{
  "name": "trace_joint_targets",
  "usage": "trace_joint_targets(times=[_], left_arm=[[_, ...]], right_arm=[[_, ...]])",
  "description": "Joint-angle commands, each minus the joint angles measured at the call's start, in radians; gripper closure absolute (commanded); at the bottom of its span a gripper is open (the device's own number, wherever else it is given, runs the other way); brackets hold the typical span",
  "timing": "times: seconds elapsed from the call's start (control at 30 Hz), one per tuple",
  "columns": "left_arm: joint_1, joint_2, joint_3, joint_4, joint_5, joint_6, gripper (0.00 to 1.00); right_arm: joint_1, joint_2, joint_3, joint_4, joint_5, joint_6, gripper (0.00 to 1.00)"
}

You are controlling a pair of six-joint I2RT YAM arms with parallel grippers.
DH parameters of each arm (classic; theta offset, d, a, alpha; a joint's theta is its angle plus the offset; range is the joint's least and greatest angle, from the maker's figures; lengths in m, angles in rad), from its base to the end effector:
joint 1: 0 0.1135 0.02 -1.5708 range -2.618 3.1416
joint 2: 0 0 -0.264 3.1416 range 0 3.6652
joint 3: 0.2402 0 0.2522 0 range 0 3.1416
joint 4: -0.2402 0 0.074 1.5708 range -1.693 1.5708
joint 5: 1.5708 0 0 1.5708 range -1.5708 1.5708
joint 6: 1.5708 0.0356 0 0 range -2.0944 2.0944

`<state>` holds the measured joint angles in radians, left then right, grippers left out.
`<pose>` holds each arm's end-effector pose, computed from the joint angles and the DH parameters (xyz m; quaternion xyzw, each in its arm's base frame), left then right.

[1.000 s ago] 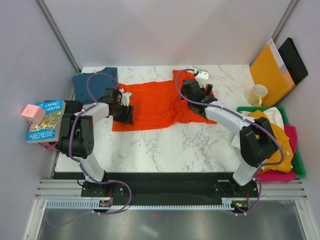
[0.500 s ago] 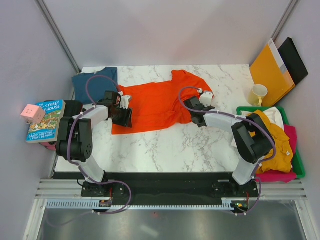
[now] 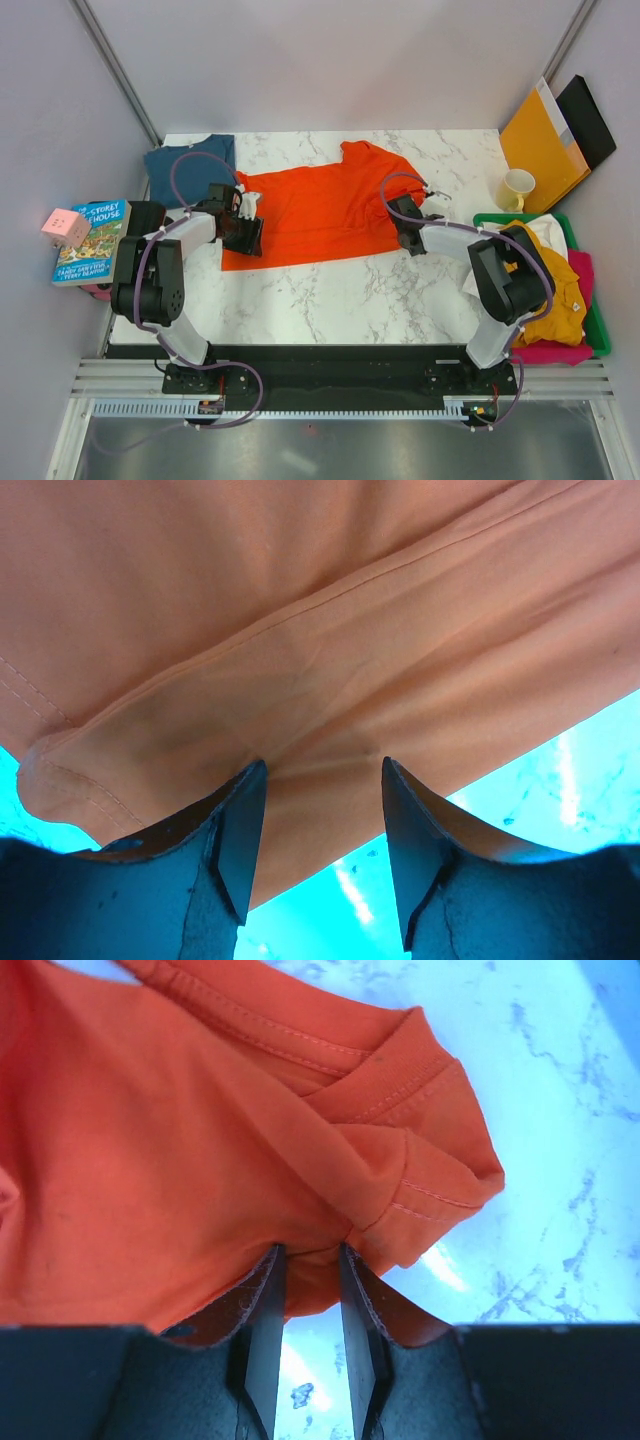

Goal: Fold and stack the t-shirts
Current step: Fold the flattened tshirt in 1/3 of the way

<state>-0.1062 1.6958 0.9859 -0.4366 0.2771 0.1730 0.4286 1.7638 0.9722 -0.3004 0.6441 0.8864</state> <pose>0.3195 -0.0439 0.1626 0.1635 0.9547 -0.1280 0.2129 0.3115 0.1188 0.1495 0.2822 0.8805 -0.1059 0.3660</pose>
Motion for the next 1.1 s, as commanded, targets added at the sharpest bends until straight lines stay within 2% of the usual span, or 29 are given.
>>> trace_joint_targets(times=[0.0, 0.53, 0.73, 0.83, 0.93, 0.97, 1.07], left_arm=[[0.019, 0.013, 0.002, -0.048, -0.062, 0.014, 0.43], [0.026, -0.042, -0.029, -0.126, -0.067, 0.101, 0.43], [0.03, -0.116, -0.067, -0.169, -0.104, 0.135, 0.42], [0.033, -0.174, -0.09, -0.198, -0.095, 0.154, 0.42], [0.054, -0.267, -0.086, -0.198, -0.049, 0.151, 0.41], [0.062, -0.289, -0.073, -0.197, -0.027, 0.145, 0.39], [0.072, -0.329, 0.0, -0.192, 0.051, 0.109, 0.35]], right_arm=[[-0.042, -0.042, -0.062, -0.088, -0.018, 0.057, 0.65], [-0.014, -0.239, -0.245, -0.177, -0.058, 0.128, 0.62], [-0.002, -0.334, -0.236, -0.278, -0.046, 0.132, 0.6], [0.015, -0.386, -0.231, -0.322, -0.032, 0.134, 0.55], [0.05, -0.466, -0.216, -0.287, 0.006, 0.08, 0.43], [0.05, -0.498, -0.208, -0.226, 0.0, 0.019, 0.33], [0.05, -0.462, -0.11, -0.186, -0.024, -0.064, 0.23]])
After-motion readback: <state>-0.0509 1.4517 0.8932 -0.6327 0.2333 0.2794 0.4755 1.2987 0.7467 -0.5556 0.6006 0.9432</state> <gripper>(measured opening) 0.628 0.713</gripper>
